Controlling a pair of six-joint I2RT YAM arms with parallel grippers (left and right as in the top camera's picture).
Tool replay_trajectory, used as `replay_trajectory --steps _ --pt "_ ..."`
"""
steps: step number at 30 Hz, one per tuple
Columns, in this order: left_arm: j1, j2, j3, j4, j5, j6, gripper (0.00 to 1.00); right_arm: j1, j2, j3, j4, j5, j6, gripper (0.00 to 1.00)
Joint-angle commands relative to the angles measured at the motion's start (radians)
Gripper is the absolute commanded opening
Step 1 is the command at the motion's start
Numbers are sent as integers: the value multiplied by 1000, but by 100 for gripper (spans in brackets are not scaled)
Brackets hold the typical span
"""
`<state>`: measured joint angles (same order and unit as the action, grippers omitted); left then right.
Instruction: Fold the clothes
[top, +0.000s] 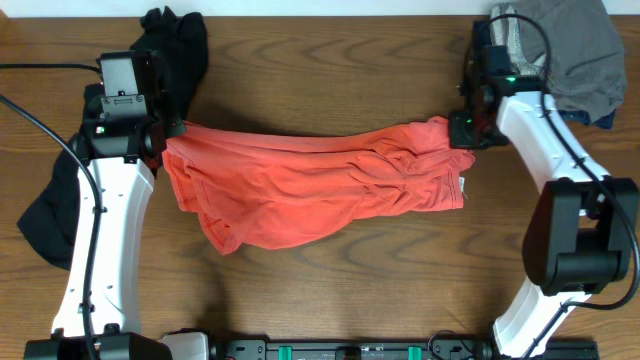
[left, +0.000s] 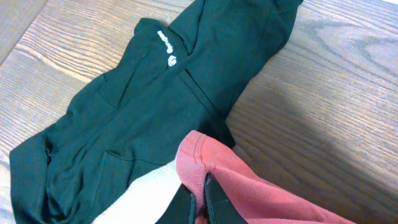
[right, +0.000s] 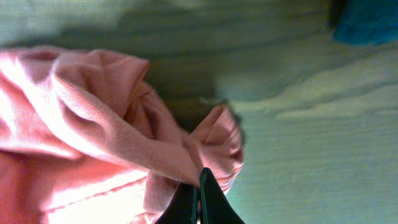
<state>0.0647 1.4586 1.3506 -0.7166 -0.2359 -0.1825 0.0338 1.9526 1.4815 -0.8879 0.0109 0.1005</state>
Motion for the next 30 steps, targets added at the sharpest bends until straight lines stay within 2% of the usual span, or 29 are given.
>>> replay_trajectory --steps 1,2,4,5,10,16,25,30 --pt "4 -5 8 1 -19 6 6 -27 -19 20 11 -95 -50 25" --pt "4 -5 8 1 -19 6 6 -32 -19 24 10 -127 -67 46" --pt "4 -5 8 1 -19 6 6 -32 -19 37 3 -195 -102 62" --pt "4 -5 8 1 -19 6 6 -29 -19 50 -5 -221 -114 64" --pt "4 -5 8 1 -19 6 6 1 -30 146 -74 -259 -146 64" --pt "4 -5 8 8 -19 6 6 69 -37 235 -151 -277 -205 59" --pt "4 -5 8 7 -19 6 6 170 -16 103 -98 -251 -214 50" --pt "4 -5 8 7 -19 6 6 187 -16 -2 -48 -262 -214 49"
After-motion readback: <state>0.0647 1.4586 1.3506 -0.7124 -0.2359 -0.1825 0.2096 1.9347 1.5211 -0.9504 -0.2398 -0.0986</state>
